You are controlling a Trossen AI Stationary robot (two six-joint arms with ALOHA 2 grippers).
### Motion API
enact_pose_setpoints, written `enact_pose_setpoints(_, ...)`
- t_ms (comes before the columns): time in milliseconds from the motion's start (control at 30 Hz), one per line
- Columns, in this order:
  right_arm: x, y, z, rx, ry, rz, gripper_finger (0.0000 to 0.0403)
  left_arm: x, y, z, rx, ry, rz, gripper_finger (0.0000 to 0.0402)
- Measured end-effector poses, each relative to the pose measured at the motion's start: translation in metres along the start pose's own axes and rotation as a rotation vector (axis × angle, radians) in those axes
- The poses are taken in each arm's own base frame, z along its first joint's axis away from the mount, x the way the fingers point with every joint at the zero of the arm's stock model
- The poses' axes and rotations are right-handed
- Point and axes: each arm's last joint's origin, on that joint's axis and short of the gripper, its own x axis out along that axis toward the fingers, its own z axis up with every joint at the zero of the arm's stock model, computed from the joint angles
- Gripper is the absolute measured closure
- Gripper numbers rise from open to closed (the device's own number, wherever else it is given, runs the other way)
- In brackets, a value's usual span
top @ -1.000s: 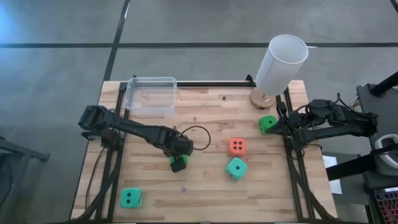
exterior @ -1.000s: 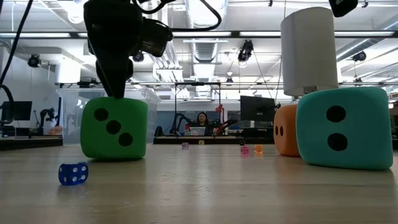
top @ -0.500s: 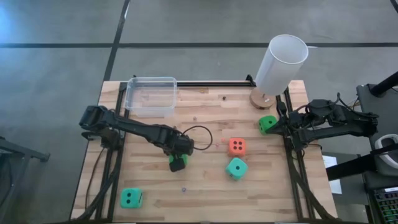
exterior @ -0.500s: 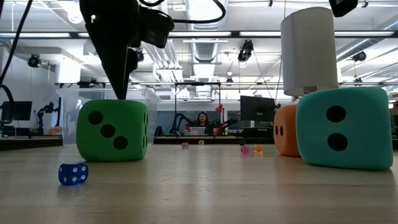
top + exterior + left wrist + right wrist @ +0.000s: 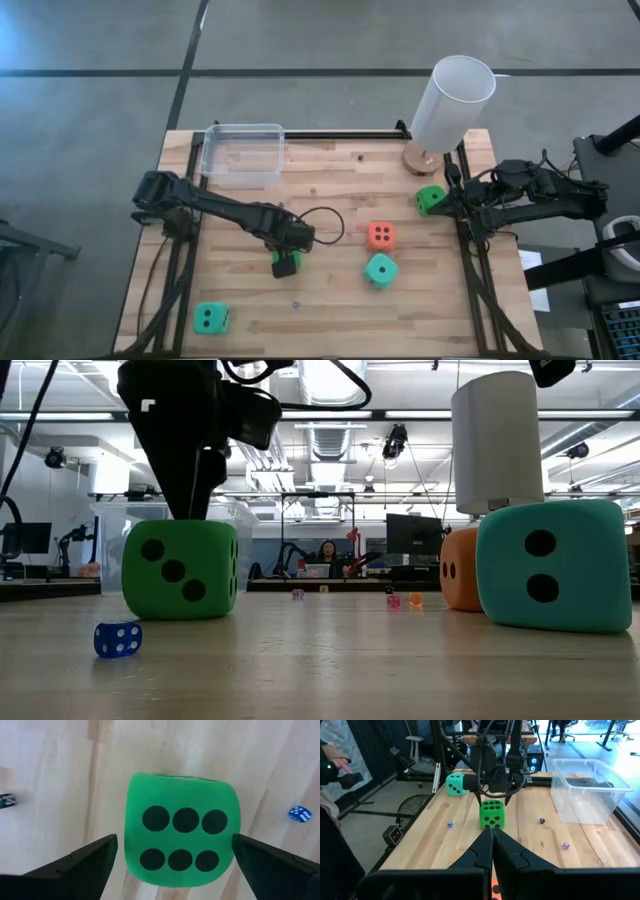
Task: Pick & Place Dice
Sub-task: Put the left green large dice into the transparent bin
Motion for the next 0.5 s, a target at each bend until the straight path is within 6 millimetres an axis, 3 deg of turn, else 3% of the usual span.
enact_pose_setpoints(500,0.0000,0.0000,-0.0001,0.000,0.001,0.000,0.0394,-0.0086,0.0000,0.0027,0.010,-0.011,-0.012,0.0004)
